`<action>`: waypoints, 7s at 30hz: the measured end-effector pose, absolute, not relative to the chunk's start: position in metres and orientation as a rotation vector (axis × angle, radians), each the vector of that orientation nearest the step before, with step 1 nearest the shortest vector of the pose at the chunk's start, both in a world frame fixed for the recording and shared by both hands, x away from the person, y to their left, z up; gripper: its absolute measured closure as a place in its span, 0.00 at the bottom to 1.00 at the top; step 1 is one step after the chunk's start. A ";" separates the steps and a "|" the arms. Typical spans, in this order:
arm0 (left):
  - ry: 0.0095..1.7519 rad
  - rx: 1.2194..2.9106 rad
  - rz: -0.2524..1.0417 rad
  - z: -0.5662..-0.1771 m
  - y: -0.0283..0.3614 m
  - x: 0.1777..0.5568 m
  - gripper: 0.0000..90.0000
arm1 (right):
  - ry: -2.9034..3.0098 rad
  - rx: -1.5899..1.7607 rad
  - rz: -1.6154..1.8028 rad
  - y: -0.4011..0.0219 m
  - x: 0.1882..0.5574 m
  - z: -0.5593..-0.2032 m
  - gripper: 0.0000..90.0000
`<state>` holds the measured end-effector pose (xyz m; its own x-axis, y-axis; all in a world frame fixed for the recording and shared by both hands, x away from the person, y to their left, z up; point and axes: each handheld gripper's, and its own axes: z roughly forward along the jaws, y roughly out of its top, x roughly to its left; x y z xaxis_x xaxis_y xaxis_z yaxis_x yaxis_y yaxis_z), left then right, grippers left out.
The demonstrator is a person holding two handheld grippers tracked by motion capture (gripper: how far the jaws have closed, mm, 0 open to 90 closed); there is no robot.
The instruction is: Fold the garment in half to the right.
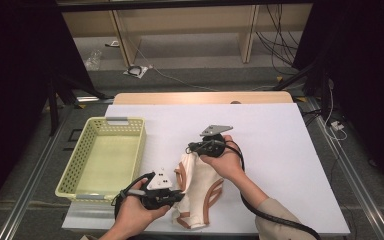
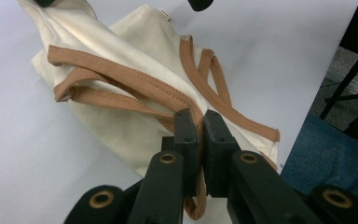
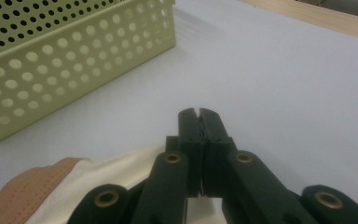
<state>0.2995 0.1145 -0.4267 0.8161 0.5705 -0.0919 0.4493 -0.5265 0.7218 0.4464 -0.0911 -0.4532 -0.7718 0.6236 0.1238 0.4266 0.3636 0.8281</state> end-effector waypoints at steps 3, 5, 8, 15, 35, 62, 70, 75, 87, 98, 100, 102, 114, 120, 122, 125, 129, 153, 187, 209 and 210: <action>0.741 2.215 0.197 -0.427 0.113 0.300 0.95 | 2.409 0.939 1.369 -0.092 0.446 -0.453 0.99; 0.740 2.217 0.201 -0.427 0.112 0.299 0.95 | 2.404 0.943 1.372 -0.093 0.445 -0.453 0.99; 0.736 2.219 0.205 -0.427 0.111 0.300 0.95 | 2.401 0.940 1.374 -0.095 0.446 -0.453 0.99; 0.737 2.227 0.201 -0.428 0.110 0.300 0.95 | 2.402 0.946 1.359 -0.096 0.445 -0.454 0.99; 0.730 2.244 0.186 -0.428 0.101 0.301 0.95 | 2.403 0.958 1.341 -0.101 0.443 -0.455 0.99; 0.713 2.258 0.183 -0.429 0.092 0.301 0.95 | 2.399 0.982 1.325 -0.112 0.441 -0.458 0.99; 0.710 2.264 0.181 -0.429 0.091 0.301 0.95 | 2.394 0.986 1.327 -0.114 0.441 -0.458 0.99; 0.707 2.266 0.180 -0.429 0.090 0.301 0.95 | 2.396 0.988 1.325 -0.115 0.440 -0.458 0.99; 0.700 2.272 0.179 -0.430 0.087 0.301 0.95 | 2.393 0.993 1.323 -0.117 0.440 -0.459 0.99; 0.700 2.275 0.177 -0.430 0.087 0.301 0.95 | 2.399 0.997 1.316 -0.118 0.439 -0.460 0.99; 0.699 2.277 0.179 -0.430 0.087 0.301 0.95 | 2.401 0.996 1.313 -0.118 0.439 -0.460 0.99; 0.699 2.278 0.178 -0.431 0.086 0.301 0.95 | 2.401 0.996 1.312 -0.118 0.439 -0.460 0.99; 0.695 2.280 0.175 -0.431 0.084 0.301 0.95 | 2.399 1.003 1.310 -0.120 0.439 -0.460 0.99; 0.692 2.283 0.173 -0.432 0.082 0.301 0.95 | 2.397 1.003 1.312 -0.122 0.438 -0.461 0.99; 0.690 2.283 0.173 -0.432 0.082 0.301 0.95 | 2.399 1.011 1.309 -0.122 0.438 -0.460 0.99; 0.689 2.284 0.172 -0.432 0.082 0.301 0.95 | 2.397 1.016 1.311 -0.123 0.438 -0.460 0.99; 0.690 2.285 0.170 -0.432 0.081 0.301 0.95 | 2.398 1.014 1.312 -0.124 0.438 -0.461 0.99; 0.681 2.303 0.164 -0.434 0.079 0.300 0.95 | 2.406 1.021 1.297 -0.127 0.436 -0.463 0.99; 0.676 2.309 0.156 -0.437 0.076 0.300 0.95 | 2.402 1.024 1.291 -0.131 0.434 -0.465 0.99; 0.677 2.314 0.149 -0.439 0.075 0.301 0.95 | 2.404 1.044 1.290 -0.134 0.434 -0.466 0.99; 0.678 2.314 0.149 -0.439 0.074 0.301 0.95 | 2.404 1.044 1.290 -0.134 0.434 -0.466 0.99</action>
<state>0.3010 0.0742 -0.4392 0.8556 0.5109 -0.0830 0.4289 -0.6101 0.6662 0.4341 -0.1339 -0.4663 -0.7237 0.6774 0.1319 0.4845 0.3626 0.7961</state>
